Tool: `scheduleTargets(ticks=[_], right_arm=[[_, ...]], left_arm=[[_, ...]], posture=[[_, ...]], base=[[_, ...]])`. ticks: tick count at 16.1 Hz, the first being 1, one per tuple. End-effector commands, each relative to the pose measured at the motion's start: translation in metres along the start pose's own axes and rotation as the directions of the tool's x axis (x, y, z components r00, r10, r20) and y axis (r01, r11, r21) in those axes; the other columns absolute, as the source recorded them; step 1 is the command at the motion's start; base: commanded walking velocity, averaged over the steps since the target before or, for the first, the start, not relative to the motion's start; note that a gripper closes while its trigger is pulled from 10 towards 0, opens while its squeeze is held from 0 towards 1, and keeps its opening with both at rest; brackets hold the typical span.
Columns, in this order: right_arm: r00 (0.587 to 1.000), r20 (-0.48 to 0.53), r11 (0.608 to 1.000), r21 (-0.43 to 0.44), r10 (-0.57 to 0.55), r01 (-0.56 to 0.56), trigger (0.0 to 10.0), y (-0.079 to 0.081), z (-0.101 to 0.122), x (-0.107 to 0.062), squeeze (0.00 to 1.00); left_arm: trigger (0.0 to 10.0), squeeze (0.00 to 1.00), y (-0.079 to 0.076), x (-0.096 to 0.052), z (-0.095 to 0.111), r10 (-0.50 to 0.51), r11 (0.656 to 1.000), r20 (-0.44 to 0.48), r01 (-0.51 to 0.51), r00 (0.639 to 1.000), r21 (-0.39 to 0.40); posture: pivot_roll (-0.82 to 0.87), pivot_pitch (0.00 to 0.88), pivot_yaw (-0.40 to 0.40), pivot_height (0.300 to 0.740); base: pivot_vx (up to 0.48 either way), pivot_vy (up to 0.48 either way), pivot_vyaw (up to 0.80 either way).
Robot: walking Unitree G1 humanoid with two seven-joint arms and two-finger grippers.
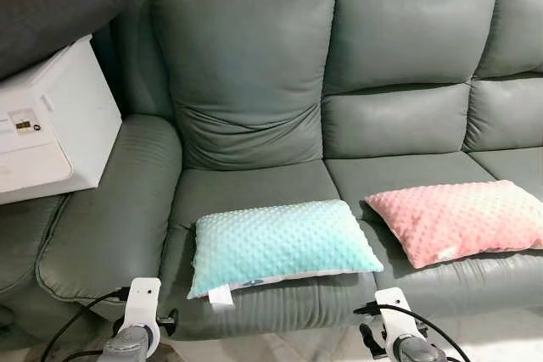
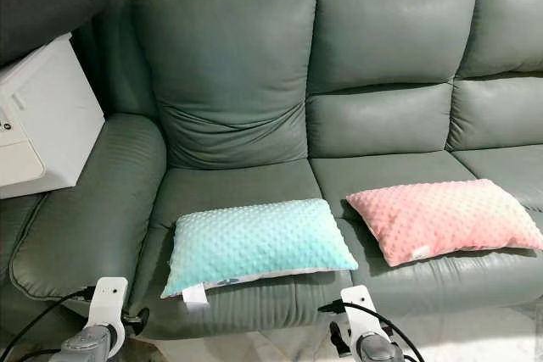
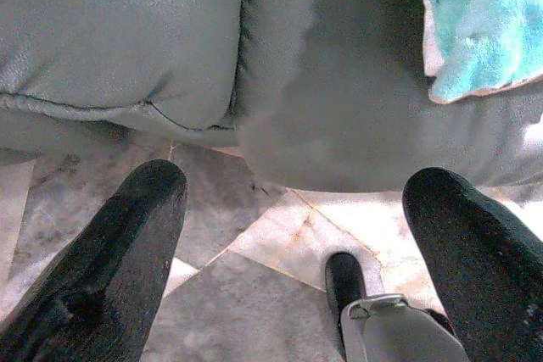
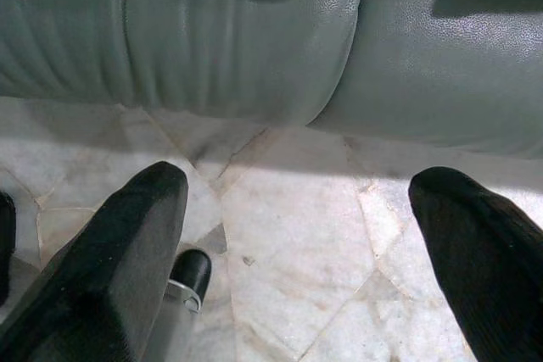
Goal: Move the pillow to the sofa
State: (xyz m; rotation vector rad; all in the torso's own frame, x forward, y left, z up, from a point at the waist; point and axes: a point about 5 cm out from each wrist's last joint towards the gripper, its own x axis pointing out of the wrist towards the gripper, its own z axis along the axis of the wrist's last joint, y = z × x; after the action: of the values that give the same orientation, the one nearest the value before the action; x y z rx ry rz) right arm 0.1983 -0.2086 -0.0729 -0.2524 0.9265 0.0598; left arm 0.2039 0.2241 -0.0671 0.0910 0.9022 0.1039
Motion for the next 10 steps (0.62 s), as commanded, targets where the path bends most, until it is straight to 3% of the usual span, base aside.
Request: scheduleTargets(ticks=[1,7,10], right_arm=[[1.000,-0.002,1.000,-0.007,-0.003,0.003,10.0,-0.0027,0.0016,0.0002,0.00],[1.000,-0.003,1.000,-0.018,0.000,0.000,10.0,-0.0024,0.0020,0.0003,0.00],[1.000,-0.004,1.000,-0.020,0.001,-0.001,10.0,-0.0022,0.0020,0.0004,0.00]], left_arm=[[10.0,0.00,0.0015,-0.0006,-0.0034,0.012,1.000,-0.011,-0.012,1.000,0.008],[10.0,0.00,0.0003,-0.0008,-0.0053,0.000,1.000,-0.017,0.001,1.000,0.020],[10.0,0.00,0.0016,-0.0009,-0.0054,-0.002,1.000,-0.019,0.002,1.000,0.019]], posture=[[-0.18,0.000,0.012,0.740],[-0.19,0.000,0.013,0.740],[-0.19,0.000,0.013,0.740]], base=[[-0.322,0.000,0.00],[0.000,0.000,0.00],[0.000,-0.365,0.00]])
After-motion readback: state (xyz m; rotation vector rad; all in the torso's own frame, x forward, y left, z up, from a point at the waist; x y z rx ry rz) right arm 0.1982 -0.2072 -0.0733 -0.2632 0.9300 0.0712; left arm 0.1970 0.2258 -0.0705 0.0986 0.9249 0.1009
